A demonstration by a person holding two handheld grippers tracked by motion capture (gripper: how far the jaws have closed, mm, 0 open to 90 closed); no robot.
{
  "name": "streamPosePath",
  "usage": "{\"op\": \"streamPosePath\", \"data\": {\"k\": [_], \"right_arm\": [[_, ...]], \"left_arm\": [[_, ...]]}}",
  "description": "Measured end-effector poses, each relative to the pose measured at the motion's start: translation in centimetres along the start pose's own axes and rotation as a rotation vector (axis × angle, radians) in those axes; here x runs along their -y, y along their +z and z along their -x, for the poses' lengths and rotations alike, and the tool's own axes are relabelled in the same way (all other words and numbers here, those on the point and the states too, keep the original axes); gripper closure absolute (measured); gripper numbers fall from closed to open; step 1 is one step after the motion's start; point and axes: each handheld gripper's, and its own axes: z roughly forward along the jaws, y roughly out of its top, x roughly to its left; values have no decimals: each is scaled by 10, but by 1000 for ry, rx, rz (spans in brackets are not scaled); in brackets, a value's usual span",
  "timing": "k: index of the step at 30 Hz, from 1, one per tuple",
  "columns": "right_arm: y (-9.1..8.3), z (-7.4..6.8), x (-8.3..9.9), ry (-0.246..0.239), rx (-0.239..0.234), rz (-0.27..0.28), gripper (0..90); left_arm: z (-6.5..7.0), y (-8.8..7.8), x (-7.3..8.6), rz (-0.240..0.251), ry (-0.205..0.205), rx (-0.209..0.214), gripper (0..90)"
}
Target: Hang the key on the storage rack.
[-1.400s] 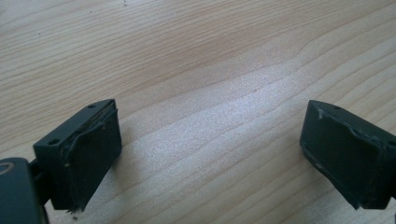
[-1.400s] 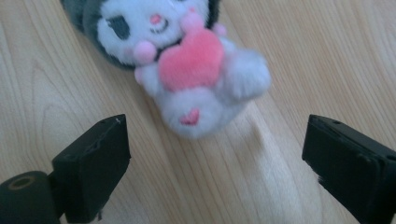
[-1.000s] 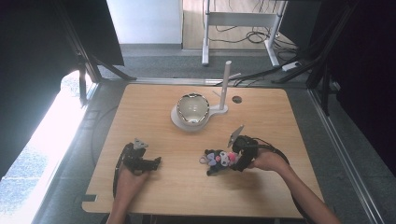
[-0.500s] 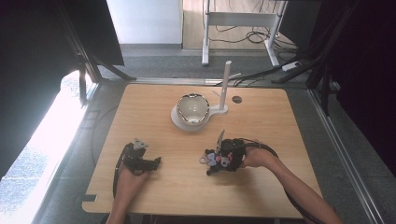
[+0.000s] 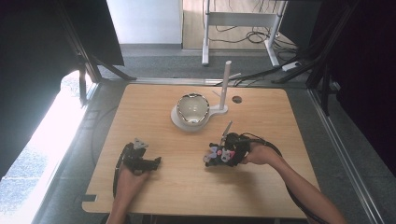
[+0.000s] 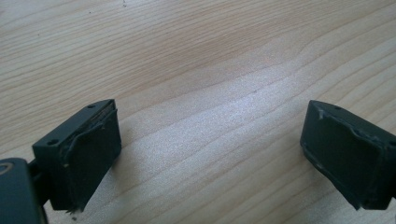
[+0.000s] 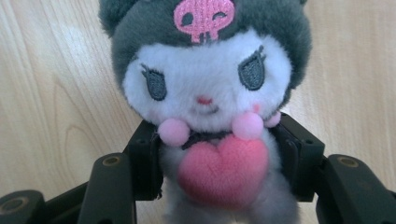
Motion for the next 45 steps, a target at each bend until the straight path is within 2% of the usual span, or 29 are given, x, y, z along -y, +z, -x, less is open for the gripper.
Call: {"op": "streamPosePath", "data": {"k": [15, 19, 33, 45], "right_arm": [[-37, 14, 10, 58, 18, 61, 430], [-52, 23, 12, 79, 31, 84, 430], [-83, 45, 19, 148, 60, 117, 430], [-115, 69, 21, 234, 105, 152, 430]], "left_arm": [[0, 0, 0, 0, 5, -1, 49], [0, 0, 0, 0, 5, -1, 49], [0, 0, 0, 2, 0, -1, 49], [0, 0, 0, 2, 0, -1, 49]]}}
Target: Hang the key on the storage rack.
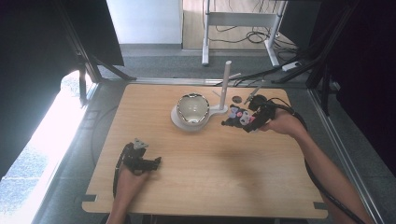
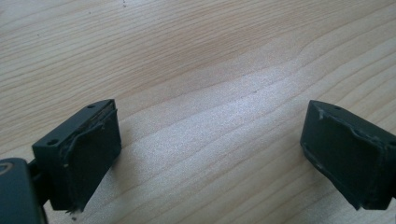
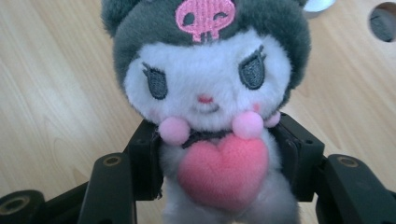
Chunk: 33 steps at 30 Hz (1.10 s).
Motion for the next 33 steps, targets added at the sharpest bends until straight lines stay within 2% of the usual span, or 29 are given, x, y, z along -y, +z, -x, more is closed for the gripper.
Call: {"op": "streamPosePath", "data": {"k": [6, 16, 25, 33], "right_arm": [[-8, 12, -3, 25, 25, 11, 430], [-28, 38, -11, 73, 91, 37, 430], [-37, 57, -15, 112, 121, 65, 430], [-45, 69, -22, 123, 147, 83, 429]], "left_arm": [[0, 0, 0, 0, 2, -1, 49], [0, 0, 0, -1, 3, 1, 48], [0, 0, 0, -1, 1, 2, 48], [0, 0, 0, -2, 1, 3, 49]]}}
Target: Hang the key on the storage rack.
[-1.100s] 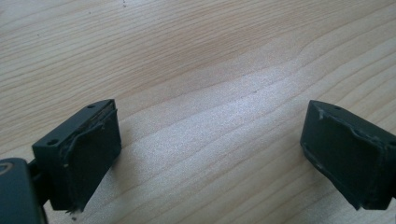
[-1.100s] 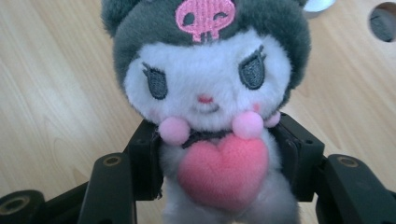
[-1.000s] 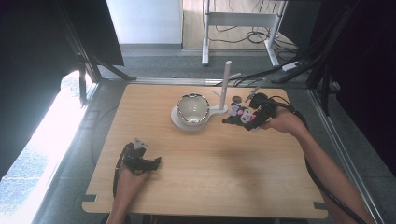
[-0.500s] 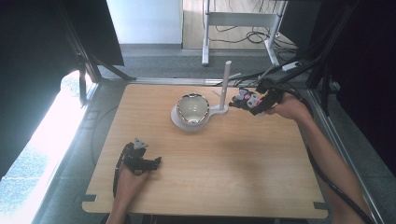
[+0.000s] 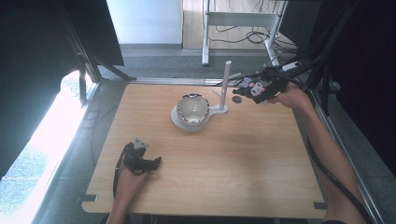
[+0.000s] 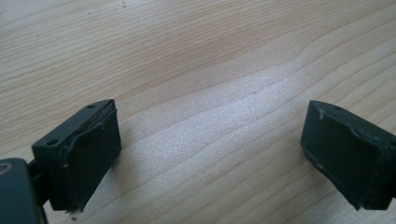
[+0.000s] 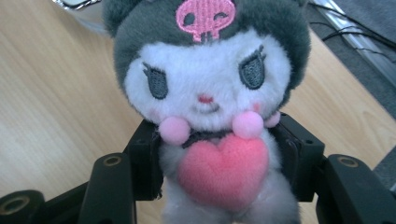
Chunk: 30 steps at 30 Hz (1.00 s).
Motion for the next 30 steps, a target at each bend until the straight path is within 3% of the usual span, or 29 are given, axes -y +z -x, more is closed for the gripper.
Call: {"op": "streamPosePath", "data": {"k": [19, 30], "right_arm": [[-5, 23, -31, 25, 66, 32, 429], [-5, 22, -45, 29, 73, 61, 429]], "left_arm": [[0, 0, 0, 0, 1, -1, 48], [0, 0, 0, -1, 3, 0, 48]]}}
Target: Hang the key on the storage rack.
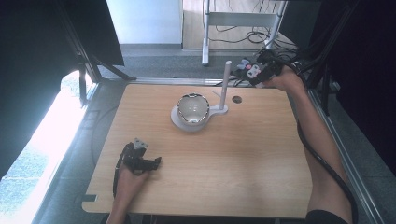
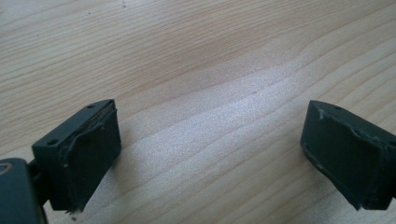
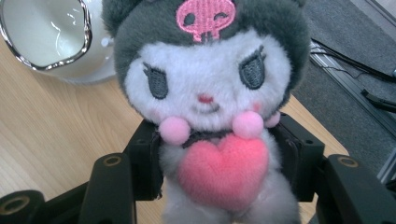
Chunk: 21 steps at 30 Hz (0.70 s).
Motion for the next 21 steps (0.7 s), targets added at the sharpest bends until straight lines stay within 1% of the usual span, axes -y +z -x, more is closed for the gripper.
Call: {"op": "streamPosePath", "data": {"k": [4, 7, 11, 12, 13, 15, 16, 19, 20, 21], "right_arm": [[3, -4, -4, -8, -7, -3, 429], [9, -13, -7, -26, -25, -17, 429], [14, -19, -7, -33, -52, -30, 428], [18, -25, -6, -32, -69, -45, 428], [18, -25, -6, -32, -69, -45, 428], [23, -28, -5, -34, -86, -51, 428], [28, -31, -3, -36, -95, -60, 427], [36, -34, 1, -37, -114, -62, 426], [36, -34, 1, -37, -114, -62, 426], [43, -35, 4, -42, -121, -71, 423]], "left_arm": [[0, 0, 0, 0, -1, 0, 48], [0, 0, 0, 0, -2, -1, 49], [0, 0, 0, 0, 0, -1, 48], [0, 0, 0, 0, 0, -1, 48], [0, 0, 0, 0, -2, -1, 48], [0, 0, 0, 0, -1, -1, 49], [0, 0, 0, 0, -3, 0, 48], [0, 0, 0, 2, -1, -2, 48], [0, 0, 0, 2, -1, -2, 48], [0, 0, 0, 2, -3, -1, 49]]}}
